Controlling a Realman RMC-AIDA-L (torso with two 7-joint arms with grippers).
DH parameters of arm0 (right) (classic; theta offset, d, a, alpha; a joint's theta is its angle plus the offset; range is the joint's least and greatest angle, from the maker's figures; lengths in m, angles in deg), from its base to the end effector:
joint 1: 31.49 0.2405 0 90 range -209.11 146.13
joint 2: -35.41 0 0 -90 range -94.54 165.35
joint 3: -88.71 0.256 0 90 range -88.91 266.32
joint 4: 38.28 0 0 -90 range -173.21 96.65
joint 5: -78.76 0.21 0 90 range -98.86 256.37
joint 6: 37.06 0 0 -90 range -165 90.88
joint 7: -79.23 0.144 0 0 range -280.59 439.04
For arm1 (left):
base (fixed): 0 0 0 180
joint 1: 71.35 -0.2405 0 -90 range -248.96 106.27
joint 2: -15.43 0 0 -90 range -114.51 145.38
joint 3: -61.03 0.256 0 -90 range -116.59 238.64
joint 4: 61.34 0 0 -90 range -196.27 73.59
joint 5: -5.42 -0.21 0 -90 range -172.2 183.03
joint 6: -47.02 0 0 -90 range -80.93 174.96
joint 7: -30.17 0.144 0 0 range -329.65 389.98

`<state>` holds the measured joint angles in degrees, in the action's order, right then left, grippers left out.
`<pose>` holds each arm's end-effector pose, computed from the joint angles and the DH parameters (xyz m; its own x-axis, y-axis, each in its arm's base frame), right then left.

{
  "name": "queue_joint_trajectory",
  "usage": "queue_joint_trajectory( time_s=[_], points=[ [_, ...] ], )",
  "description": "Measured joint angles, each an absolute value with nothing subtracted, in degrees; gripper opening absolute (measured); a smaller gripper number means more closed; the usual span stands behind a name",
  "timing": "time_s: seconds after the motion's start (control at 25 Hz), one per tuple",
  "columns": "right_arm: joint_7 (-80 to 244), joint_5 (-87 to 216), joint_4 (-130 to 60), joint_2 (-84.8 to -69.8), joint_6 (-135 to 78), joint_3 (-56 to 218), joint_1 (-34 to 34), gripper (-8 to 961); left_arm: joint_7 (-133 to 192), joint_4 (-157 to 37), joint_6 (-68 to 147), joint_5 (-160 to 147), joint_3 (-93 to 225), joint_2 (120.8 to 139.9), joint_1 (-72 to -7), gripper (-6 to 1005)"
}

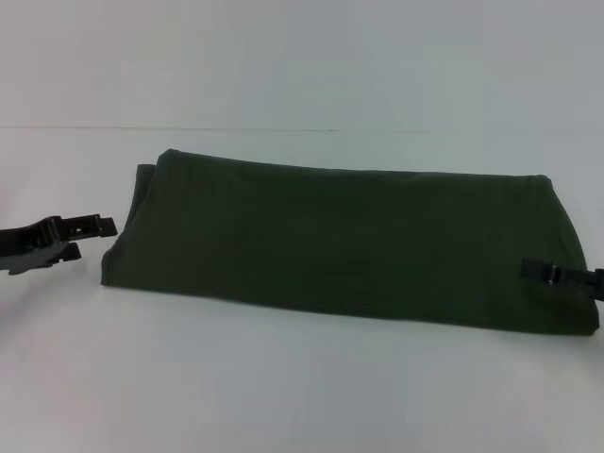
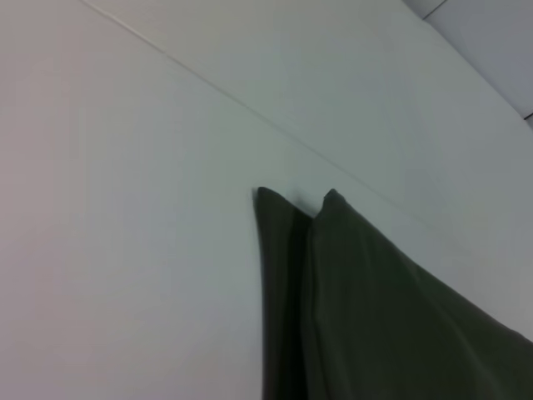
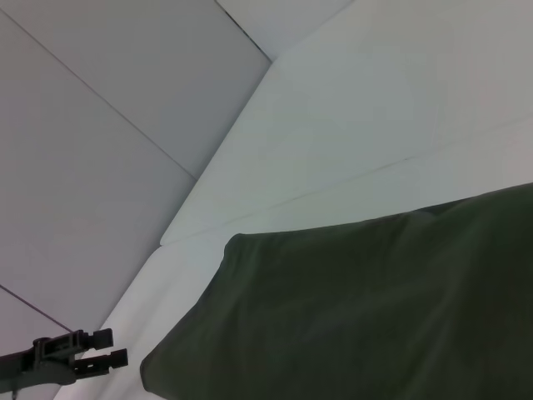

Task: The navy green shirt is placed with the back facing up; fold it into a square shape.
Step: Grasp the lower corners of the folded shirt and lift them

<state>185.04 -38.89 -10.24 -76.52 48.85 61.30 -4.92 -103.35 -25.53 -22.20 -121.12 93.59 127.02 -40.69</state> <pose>0.3337 0.3162 0.0431 0.2929 -0.7366 -0.6095 -0.9118 -0.4072 0.0539 -0.3460 0.3660 0.0658 0.0718 0.7932 0.6047 0.9965 -0.0317 -0.0768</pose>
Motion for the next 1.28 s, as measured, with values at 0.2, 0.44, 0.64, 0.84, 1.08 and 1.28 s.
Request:
queue_joint_trajectory(
  time_s=[0.2,0.44,0.64,0.84,1.08,1.28],
  points=[
    [185.0,-39.5,-10.2,-76.47,48.6,61.3,-4.7,836,-102.6,-26.0,-20.8,-121.9,94.1,127.62,-40.6,841],
    [185.0,-39.5,-10.2,-76.52,48.3,61.3,-4.5,836,-101.0,-26.9,-19.6,-122.0,94.2,128.55,-40.0,840],
    [185.0,-39.6,-10.2,-76.64,48.2,61.4,-4.5,835,-99.9,-28.1,-17.7,-122.1,94.8,129.25,-39.4,840],
    [185.0,-40.2,-10.2,-76.72,48.2,61.4,-4.3,839,-99.5,-28.4,-16.6,-122.1,95.0,129.61,-39.4,838],
    [185.0,-40.3,-10.2,-76.74,48.2,61.4,-4.3,838,-99.9,-28.4,-19.1,-122.2,95.1,129.58,-39.6,833],
    [185.4,-40.3,-10.2,-76.74,48.5,61.4,-4.0,837,-99.7,-28.1,-18.7,-122.9,95.6,129.67,-39.6,725]
  ],
)
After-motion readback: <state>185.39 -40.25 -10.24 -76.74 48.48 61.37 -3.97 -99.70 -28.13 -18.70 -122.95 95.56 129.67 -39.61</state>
